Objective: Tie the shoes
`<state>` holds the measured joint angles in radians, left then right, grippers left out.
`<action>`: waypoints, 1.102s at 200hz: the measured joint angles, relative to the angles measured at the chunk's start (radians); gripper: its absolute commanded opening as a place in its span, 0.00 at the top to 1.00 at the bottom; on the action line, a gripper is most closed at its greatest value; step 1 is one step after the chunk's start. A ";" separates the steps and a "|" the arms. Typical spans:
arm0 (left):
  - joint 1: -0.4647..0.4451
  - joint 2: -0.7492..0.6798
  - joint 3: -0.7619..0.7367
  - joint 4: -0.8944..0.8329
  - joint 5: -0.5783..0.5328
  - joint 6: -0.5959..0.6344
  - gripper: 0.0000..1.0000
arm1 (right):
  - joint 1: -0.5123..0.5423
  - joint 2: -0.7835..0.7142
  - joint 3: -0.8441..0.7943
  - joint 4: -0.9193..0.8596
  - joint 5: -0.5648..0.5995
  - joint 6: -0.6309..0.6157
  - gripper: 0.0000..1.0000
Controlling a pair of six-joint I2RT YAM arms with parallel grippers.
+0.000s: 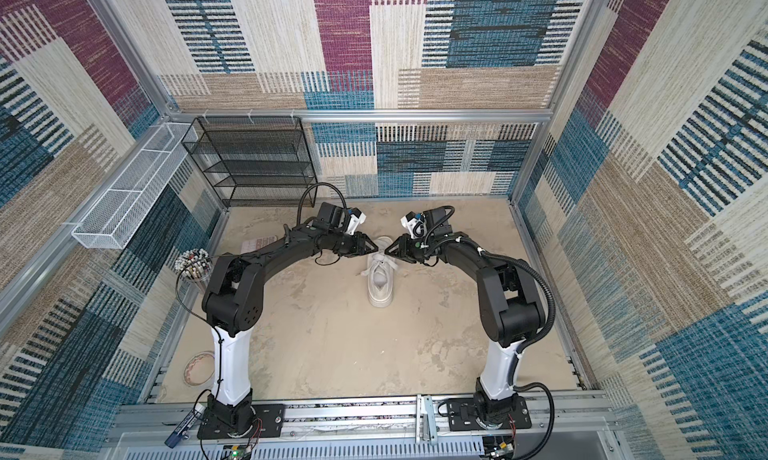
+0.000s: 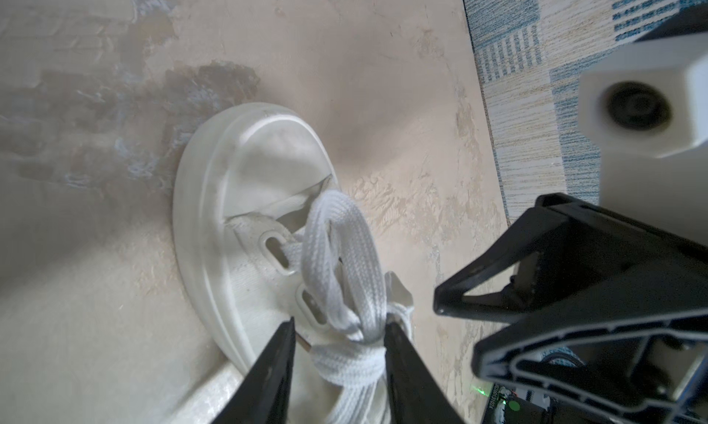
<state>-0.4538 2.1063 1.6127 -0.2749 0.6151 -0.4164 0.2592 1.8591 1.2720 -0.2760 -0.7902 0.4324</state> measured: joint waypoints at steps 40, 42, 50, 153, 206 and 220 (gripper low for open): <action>-0.006 0.005 -0.010 0.002 0.014 -0.010 0.65 | 0.002 0.038 0.015 0.011 -0.021 0.016 0.70; -0.007 0.006 -0.010 0.003 0.015 -0.010 0.66 | 0.002 0.039 0.015 0.012 -0.021 0.016 0.70; -0.007 0.009 -0.010 0.005 0.016 -0.010 0.68 | 0.002 0.046 0.015 0.017 -0.022 0.017 0.70; -0.011 0.006 -0.016 0.013 0.016 -0.020 0.96 | 0.008 0.100 0.029 0.025 -0.018 0.022 0.84; -0.010 -0.016 -0.017 -0.016 0.002 -0.003 0.96 | 0.009 0.101 0.026 0.025 -0.011 0.018 0.85; -0.008 -0.026 -0.023 -0.024 -0.005 0.000 0.82 | 0.009 0.102 0.022 0.026 -0.011 0.018 0.85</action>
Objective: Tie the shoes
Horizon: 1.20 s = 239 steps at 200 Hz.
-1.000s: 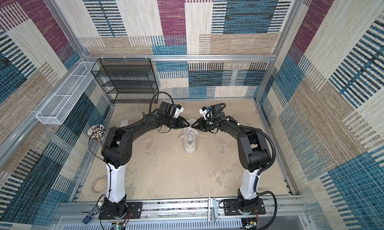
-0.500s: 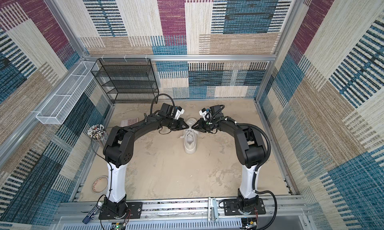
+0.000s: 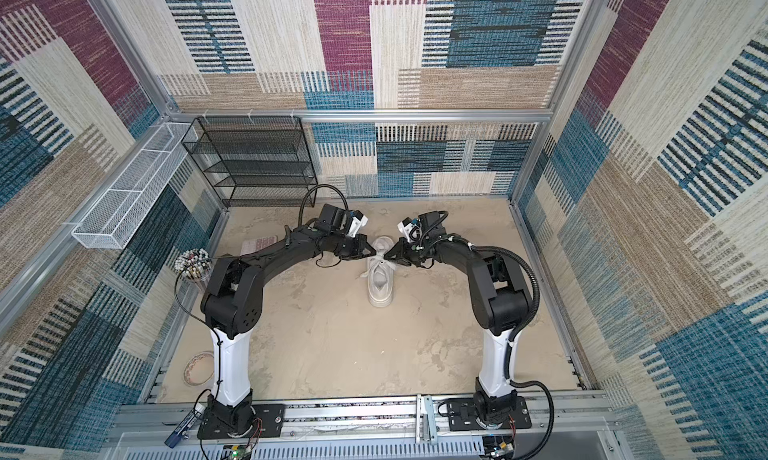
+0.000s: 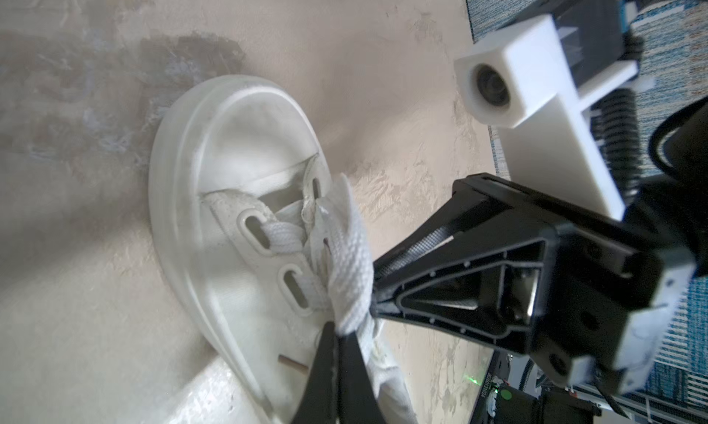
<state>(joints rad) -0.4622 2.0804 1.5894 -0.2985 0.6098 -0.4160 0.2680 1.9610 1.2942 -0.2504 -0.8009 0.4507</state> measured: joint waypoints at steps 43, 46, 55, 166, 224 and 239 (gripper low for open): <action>0.004 -0.018 -0.021 -0.010 -0.005 0.001 0.68 | 0.000 0.000 -0.006 0.005 0.000 0.000 0.85; 0.005 -0.018 -0.021 -0.010 -0.005 0.001 0.68 | 0.000 0.000 -0.006 0.006 0.000 0.000 0.85; 0.006 -0.018 -0.021 -0.010 -0.005 0.001 0.68 | 0.000 0.000 -0.008 0.007 0.000 0.000 0.85; 0.003 -0.018 -0.037 -0.013 0.002 0.001 0.91 | 0.000 0.000 -0.011 0.018 -0.001 0.001 0.85; 0.003 -0.031 -0.049 -0.011 -0.001 0.001 1.00 | 0.000 0.000 -0.011 0.018 -0.001 0.001 0.84; 0.004 -0.039 -0.052 -0.012 -0.003 0.002 1.00 | 0.000 0.000 -0.011 0.018 -0.001 0.001 0.84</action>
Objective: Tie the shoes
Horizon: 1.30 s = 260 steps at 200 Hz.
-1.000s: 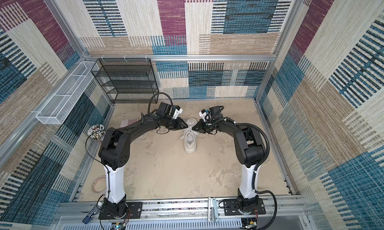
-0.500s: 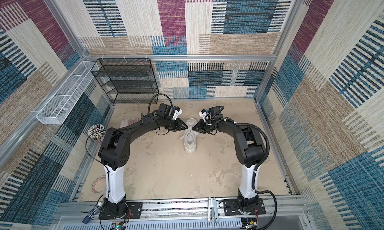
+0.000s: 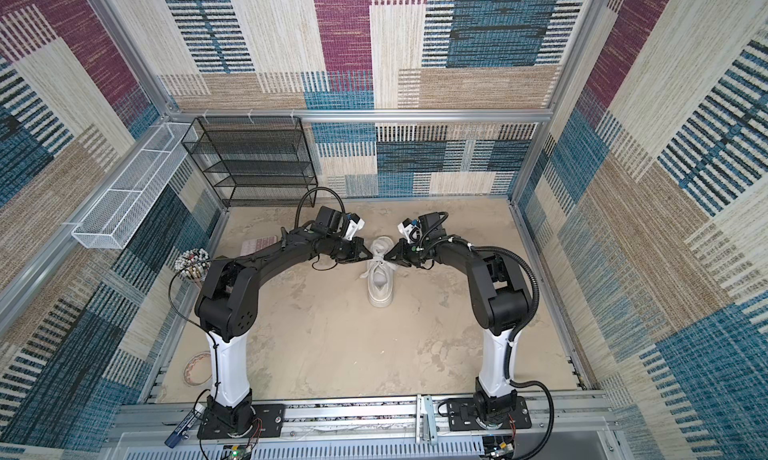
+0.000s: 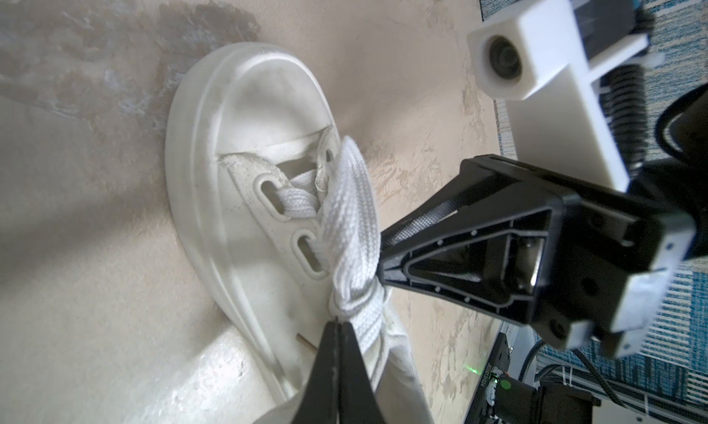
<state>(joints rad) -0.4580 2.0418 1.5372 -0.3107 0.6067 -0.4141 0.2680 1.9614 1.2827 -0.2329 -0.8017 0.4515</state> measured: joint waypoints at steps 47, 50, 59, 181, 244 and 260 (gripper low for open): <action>0.010 -0.013 0.000 -0.016 -0.018 0.024 1.00 | 0.000 0.000 0.000 0.001 -0.002 0.000 0.80; 0.012 -0.014 0.000 -0.017 -0.025 0.025 1.00 | 0.000 0.000 0.000 0.001 -0.002 0.000 0.79; 0.018 -0.016 0.000 -0.020 -0.028 0.028 1.00 | 0.000 0.000 0.000 0.001 -0.003 0.000 0.76; 0.071 -0.052 -0.043 -0.060 -0.058 0.056 1.00 | 0.000 -0.008 -0.002 0.003 -0.010 0.000 0.66; 0.069 -0.055 -0.057 -0.042 -0.052 0.056 0.50 | 0.000 -0.014 0.008 0.003 -0.010 0.000 0.67; 0.069 -0.077 -0.089 -0.022 -0.053 0.053 0.44 | 0.000 -0.011 0.008 0.003 -0.010 0.000 0.67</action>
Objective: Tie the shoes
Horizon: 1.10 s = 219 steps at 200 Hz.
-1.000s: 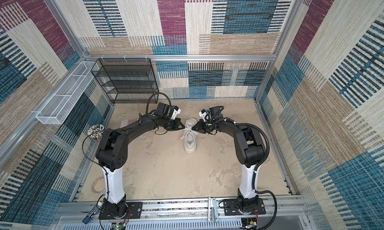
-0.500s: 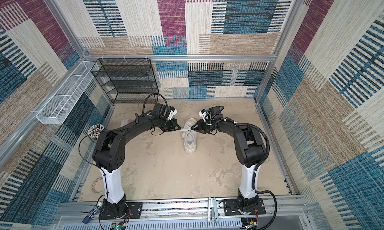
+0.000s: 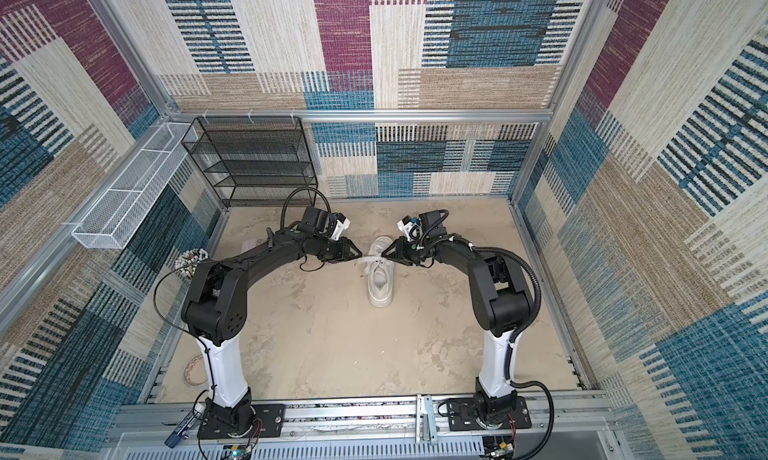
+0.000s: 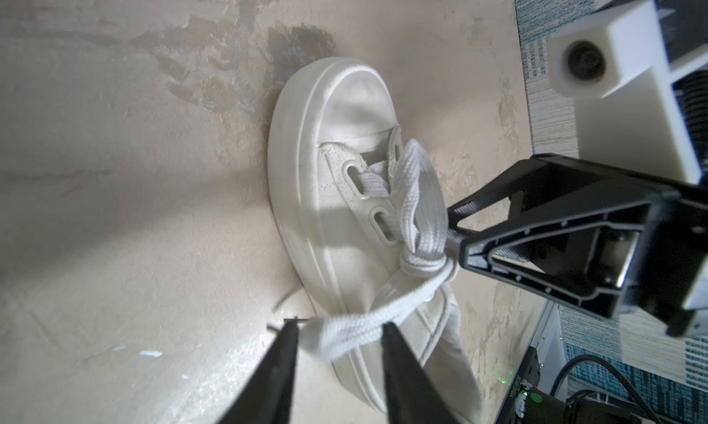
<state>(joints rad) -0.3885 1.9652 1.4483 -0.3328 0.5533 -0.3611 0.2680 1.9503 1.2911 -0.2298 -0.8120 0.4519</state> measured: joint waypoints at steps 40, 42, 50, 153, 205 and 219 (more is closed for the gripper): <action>0.002 -0.108 -0.127 0.070 -0.012 0.002 0.50 | 0.000 0.003 -0.004 0.000 0.000 0.000 0.68; 0.001 -0.113 -0.134 0.073 -0.014 0.002 0.50 | 0.000 0.003 -0.004 0.000 0.000 0.000 0.68; -0.004 -0.129 -0.159 0.089 -0.019 0.004 0.51 | 0.000 0.005 -0.004 0.001 0.000 0.000 0.68; -0.026 -0.264 -0.410 0.233 -0.117 0.000 0.41 | 0.004 0.008 -0.006 0.000 0.000 0.000 0.68; -0.076 -0.201 -0.389 0.238 -0.044 0.032 0.44 | 0.005 0.008 -0.006 0.000 0.000 0.000 0.69; -0.092 -0.175 -0.378 0.238 -0.036 0.037 0.41 | 0.005 0.008 -0.006 0.000 0.000 0.000 0.69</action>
<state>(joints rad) -0.4805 1.7901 1.0702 -0.0944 0.5171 -0.3244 0.2729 1.9587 1.2854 -0.2302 -0.8120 0.4515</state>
